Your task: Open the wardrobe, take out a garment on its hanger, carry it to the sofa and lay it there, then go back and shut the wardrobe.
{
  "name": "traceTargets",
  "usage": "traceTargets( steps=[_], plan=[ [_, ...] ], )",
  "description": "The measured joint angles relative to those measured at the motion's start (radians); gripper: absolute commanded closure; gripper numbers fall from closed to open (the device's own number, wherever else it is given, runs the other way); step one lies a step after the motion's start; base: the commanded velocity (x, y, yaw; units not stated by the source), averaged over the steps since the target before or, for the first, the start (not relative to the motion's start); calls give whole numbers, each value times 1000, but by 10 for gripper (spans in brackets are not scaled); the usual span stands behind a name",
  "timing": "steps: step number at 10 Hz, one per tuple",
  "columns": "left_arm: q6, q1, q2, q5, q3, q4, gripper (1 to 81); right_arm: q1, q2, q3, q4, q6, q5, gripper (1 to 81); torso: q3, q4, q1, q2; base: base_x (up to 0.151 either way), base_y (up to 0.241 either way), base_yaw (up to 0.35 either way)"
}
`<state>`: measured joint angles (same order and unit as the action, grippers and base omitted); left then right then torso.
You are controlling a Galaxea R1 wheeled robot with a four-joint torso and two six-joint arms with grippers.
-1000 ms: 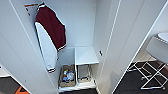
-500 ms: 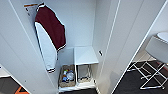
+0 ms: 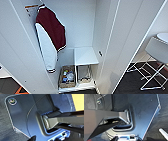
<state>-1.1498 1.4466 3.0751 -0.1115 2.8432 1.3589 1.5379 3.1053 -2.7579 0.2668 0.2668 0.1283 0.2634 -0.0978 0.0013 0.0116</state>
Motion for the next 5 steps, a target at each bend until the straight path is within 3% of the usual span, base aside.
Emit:
traceTargets(
  steps=[3,5],
  plan=[
    [-3,7,0,0,0,0,10,0,0,0,0,0,0,10,-90,0,-1,0,0,0,0],
    [-3,12,0,0,0,-1,10,7,-1,0,0,0,-2,10,-101,1,-2,2,0,0,0]
  ],
)
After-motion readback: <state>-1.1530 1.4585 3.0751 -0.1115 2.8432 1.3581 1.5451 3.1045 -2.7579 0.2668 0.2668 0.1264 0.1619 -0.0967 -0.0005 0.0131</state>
